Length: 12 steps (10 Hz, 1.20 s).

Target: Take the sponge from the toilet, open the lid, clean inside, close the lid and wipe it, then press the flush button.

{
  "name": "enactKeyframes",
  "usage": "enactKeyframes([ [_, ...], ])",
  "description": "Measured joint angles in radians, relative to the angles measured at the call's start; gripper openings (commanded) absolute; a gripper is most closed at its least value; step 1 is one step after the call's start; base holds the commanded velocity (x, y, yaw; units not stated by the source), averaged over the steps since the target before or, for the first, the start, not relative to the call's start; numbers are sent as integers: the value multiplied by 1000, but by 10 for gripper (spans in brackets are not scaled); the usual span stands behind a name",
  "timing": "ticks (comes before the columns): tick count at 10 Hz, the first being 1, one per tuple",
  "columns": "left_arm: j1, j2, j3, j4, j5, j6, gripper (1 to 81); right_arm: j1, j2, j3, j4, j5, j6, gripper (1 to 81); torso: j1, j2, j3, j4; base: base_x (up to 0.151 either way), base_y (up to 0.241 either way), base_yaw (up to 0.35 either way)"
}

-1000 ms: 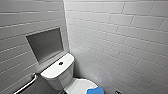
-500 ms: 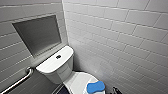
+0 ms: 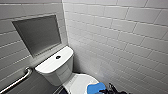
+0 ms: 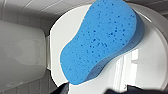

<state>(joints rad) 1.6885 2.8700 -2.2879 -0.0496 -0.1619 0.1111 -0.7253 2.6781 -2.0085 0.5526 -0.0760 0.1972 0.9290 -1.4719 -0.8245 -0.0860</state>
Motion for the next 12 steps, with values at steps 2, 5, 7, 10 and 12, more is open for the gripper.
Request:
enactKeyframes([
  [2, 1, 0, 0, 0, 1, 0, 811, -3, 19, -43, 2, -1, 68, 811, 49, -79, 0, 0, 0, 0, 0],
  [5, 4, 3, 0, 0, 1, 0, 811, -5, 45, -42, 2, -3, 89, 811, 111, -183, -2, 0, 0, 0, 0],
  [7, 8, 3, -1, -2, 1, 0, 811, 0, 36, -36, 2, 1, 89, 811, 121, -200, -40, 0, 0, 0, 0],
  [10, 4, 3, -1, -3, -1, 0, 811, 27, 25, -1, 2, -4, 89, 811, 126, -205, -84, 0, 0, 0, 0],
  [12, 3, 11, -9, -3, 0, -1, 811, 79, -8, 35, 3, -1, 90, 811, 126, -205, -83, 0, 0, 0, 0],
])
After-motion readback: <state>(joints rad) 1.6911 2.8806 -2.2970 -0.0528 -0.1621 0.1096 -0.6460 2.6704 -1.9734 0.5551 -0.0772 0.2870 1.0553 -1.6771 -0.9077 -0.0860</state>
